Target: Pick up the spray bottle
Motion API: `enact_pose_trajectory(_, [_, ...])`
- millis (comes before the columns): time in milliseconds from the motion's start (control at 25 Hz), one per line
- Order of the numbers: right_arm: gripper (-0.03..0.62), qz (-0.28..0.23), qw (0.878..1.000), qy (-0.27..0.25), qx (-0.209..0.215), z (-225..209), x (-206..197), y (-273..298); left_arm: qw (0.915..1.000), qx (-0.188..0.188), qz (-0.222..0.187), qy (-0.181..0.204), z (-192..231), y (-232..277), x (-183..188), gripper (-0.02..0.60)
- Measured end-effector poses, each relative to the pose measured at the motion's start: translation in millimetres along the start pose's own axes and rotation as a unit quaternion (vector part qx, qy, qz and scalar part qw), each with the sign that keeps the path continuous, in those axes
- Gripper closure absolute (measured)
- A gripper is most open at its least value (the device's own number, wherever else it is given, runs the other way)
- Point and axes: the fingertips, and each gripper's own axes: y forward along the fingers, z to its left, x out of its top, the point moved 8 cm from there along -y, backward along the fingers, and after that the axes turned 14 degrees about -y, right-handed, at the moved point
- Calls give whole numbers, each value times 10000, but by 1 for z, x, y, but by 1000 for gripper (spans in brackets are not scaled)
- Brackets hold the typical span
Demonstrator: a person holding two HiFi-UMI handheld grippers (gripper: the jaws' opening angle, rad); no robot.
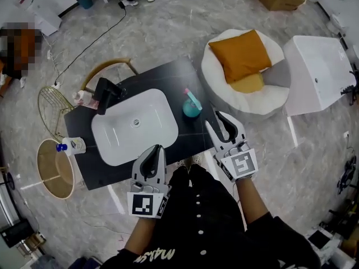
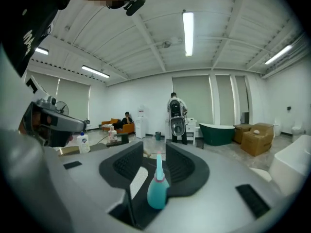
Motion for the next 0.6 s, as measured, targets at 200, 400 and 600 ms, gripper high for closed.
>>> enact_pose_trajectory(200, [372, 557, 9963, 151, 643, 11, -53, 40, 9975, 354, 544, -288, 7, -5, -38, 554])
enact_pose_trajectory(400, [349, 428, 9945, 65, 949, 10, -92, 95, 9926, 579, 952, -474, 22, 2, -79, 554])
enact_pose_trajectory(600, [354, 131, 9946, -6, 1027, 10, -111, 125, 9878, 842, 1166, -600, 29, 0, -109, 554])
